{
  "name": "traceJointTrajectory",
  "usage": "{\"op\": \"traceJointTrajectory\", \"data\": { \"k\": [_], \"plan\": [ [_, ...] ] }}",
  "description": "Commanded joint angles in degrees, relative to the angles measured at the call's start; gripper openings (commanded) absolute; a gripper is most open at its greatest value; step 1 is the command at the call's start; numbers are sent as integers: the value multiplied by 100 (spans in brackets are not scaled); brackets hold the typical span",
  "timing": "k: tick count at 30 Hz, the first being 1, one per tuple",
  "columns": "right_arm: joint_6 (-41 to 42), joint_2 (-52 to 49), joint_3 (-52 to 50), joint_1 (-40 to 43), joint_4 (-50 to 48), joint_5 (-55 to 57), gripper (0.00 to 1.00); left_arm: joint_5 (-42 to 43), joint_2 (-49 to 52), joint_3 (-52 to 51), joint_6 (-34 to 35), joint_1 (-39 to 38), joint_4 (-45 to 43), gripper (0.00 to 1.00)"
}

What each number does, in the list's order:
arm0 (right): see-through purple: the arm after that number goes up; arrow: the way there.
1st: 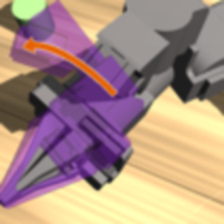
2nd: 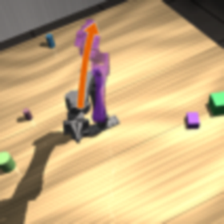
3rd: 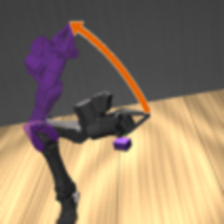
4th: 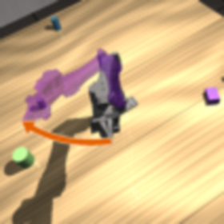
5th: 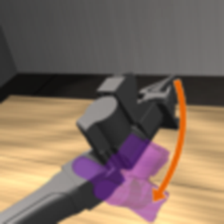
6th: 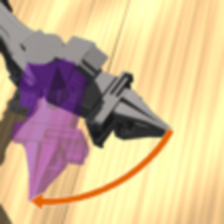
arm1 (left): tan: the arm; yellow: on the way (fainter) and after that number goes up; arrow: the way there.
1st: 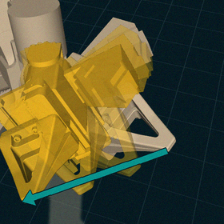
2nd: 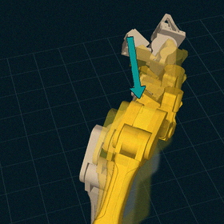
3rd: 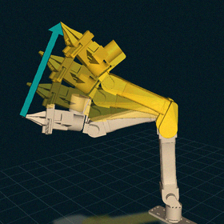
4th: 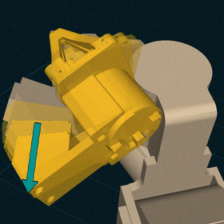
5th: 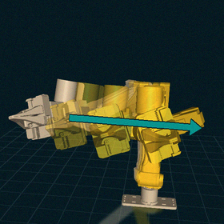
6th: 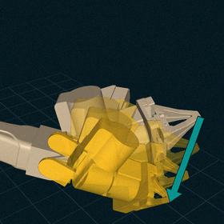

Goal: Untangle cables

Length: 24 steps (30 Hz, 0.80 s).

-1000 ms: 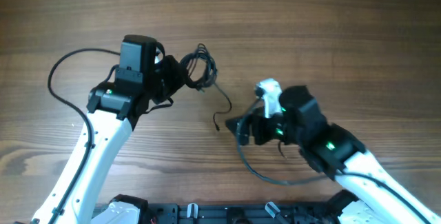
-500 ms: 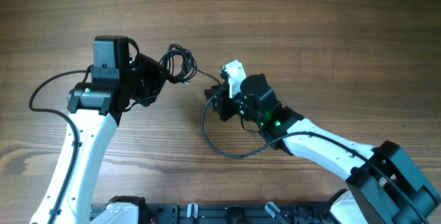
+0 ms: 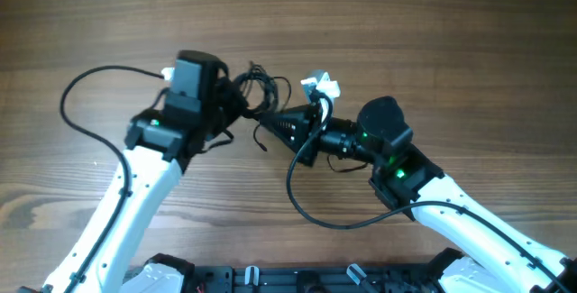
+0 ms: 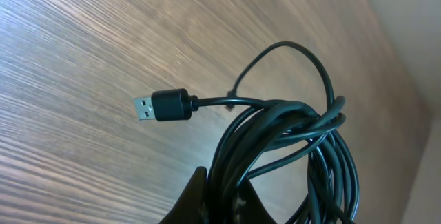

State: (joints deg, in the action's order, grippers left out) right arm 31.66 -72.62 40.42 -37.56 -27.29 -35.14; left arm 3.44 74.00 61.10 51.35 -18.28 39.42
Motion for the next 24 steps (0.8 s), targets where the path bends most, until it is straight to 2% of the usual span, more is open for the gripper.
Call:
{"op": "traceJointTrajectory", "data": {
  "k": [1, 6, 11, 15, 17, 19, 22, 24],
  "plan": [
    [164, 74, 39, 245, -564, 11, 4, -761, 48, -9, -170, -426, 85, 4],
    [302, 74, 39, 684, -417, 730, 4, -719, 48, -9, -317, -525, 153, 4],
    [308, 74, 39, 726, -417, 1102, 4, 382, 48, -9, -1377, -525, 111, 4],
    [334, 74, 39, 726, -337, 1167, 4, 855, 48, -9, -1493, -525, 109, 4],
    [9, 46, 39, 726, 9, 1340, 5, 1185, 48, -9, -1493, -525, 63, 4],
    [-761, -74, 39, 721, 352, 1355, 5, 1853, 48, -9, -1493, -525, -133, 4],
    [-922, -181, 39, 719, 422, 1220, 5, 2468, 48, -9, -1491, -525, -256, 4],
    [-1056, -186, 39, 719, 424, 1222, 4, 2527, 48, -9, -1491, -525, -166, 4]
  ]
}}
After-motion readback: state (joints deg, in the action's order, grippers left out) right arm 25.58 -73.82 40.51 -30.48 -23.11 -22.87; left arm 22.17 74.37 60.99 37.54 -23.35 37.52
